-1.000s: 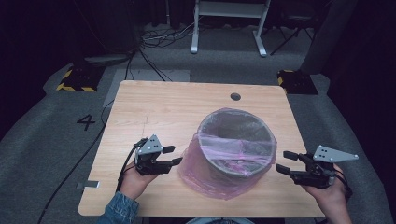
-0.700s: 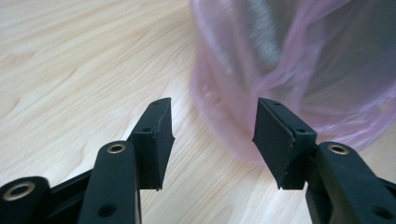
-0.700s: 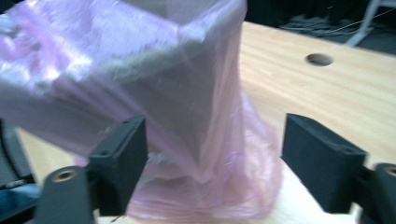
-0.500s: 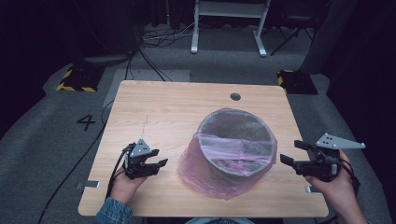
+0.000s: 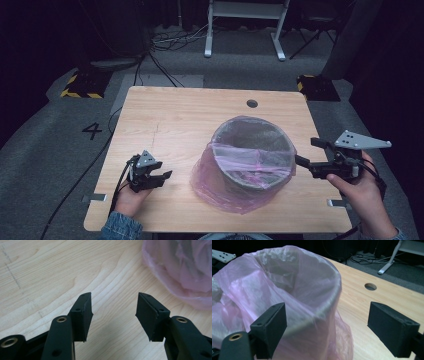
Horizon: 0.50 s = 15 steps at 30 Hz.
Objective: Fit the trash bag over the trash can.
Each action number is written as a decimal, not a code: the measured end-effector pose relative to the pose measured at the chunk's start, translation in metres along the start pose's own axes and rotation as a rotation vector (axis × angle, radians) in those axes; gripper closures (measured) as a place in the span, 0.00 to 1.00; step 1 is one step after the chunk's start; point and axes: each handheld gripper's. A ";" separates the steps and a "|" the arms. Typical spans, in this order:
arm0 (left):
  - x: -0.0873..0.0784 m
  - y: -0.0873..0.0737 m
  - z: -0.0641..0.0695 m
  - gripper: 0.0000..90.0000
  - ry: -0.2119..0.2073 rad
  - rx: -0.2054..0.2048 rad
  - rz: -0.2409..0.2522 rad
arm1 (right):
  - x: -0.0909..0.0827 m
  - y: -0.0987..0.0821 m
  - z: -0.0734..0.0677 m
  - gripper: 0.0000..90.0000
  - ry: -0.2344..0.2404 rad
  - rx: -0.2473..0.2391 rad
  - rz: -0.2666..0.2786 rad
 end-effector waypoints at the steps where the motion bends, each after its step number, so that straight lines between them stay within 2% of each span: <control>1: 0.001 -0.001 0.000 0.51 0.001 0.003 -0.007 | 0.002 0.004 -0.002 0.17 0.006 -0.015 -0.006; 5: 0.004 -0.004 -0.002 0.51 0.016 0.003 -0.023 | 0.012 0.021 -0.011 0.18 0.000 -0.068 -0.001; 6: 0.004 -0.005 -0.003 0.51 0.018 -0.001 -0.024 | 0.014 0.024 -0.013 0.22 0.004 -0.076 0.001; 7: 0.004 -0.005 -0.003 0.51 0.021 -0.004 -0.025 | 0.017 0.029 -0.016 0.33 0.029 -0.087 -0.002; 8: 0.005 -0.005 -0.004 0.51 0.024 -0.005 -0.025 | 0.019 0.030 -0.018 0.38 0.055 -0.051 -0.040; 9: 0.005 -0.006 -0.005 0.51 0.026 -0.002 -0.027 | 0.022 0.032 -0.019 0.32 0.067 -0.015 -0.078; 10: 0.005 -0.006 -0.005 0.51 0.027 -0.004 -0.027 | 0.027 0.036 -0.022 0.29 0.071 -0.011 -0.082; 12: 0.006 -0.008 -0.007 0.50 0.034 -0.001 -0.031 | 0.032 0.040 -0.026 0.32 0.079 -0.047 -0.070; 15: 0.006 -0.009 -0.008 0.50 0.039 0.000 -0.038 | 0.042 0.047 -0.031 0.28 0.089 -0.042 -0.058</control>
Point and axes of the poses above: each handheld gripper's, and its own axes: x roughly forward along the jaws, y roughly out of its top, z roughly to its right, and after that the axes turned 8 degrees about z, right-handed
